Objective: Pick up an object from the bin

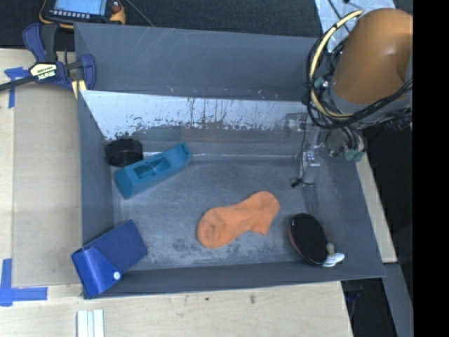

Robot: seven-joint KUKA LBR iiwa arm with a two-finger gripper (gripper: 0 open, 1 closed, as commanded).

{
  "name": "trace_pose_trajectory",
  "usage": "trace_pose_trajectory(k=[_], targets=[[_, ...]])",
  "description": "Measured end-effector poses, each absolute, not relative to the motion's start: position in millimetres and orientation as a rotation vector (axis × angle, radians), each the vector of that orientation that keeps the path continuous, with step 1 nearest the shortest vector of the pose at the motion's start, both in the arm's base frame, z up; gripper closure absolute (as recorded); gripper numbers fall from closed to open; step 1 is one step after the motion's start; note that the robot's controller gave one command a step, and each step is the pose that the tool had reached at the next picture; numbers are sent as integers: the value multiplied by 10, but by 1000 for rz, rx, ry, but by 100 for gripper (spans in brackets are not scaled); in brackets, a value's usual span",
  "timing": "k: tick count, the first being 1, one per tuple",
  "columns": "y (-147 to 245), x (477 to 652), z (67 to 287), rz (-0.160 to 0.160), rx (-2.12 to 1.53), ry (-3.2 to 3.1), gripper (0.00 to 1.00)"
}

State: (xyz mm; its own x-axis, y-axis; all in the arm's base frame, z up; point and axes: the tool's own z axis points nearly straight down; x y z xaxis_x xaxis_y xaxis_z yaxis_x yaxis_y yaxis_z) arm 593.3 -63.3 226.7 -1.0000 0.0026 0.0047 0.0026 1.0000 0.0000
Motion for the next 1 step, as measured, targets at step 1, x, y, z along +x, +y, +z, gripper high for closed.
trace_pose_trajectory(k=[1], targets=[[-630, 5947, 2319, 1, -2, -3146, 0]])
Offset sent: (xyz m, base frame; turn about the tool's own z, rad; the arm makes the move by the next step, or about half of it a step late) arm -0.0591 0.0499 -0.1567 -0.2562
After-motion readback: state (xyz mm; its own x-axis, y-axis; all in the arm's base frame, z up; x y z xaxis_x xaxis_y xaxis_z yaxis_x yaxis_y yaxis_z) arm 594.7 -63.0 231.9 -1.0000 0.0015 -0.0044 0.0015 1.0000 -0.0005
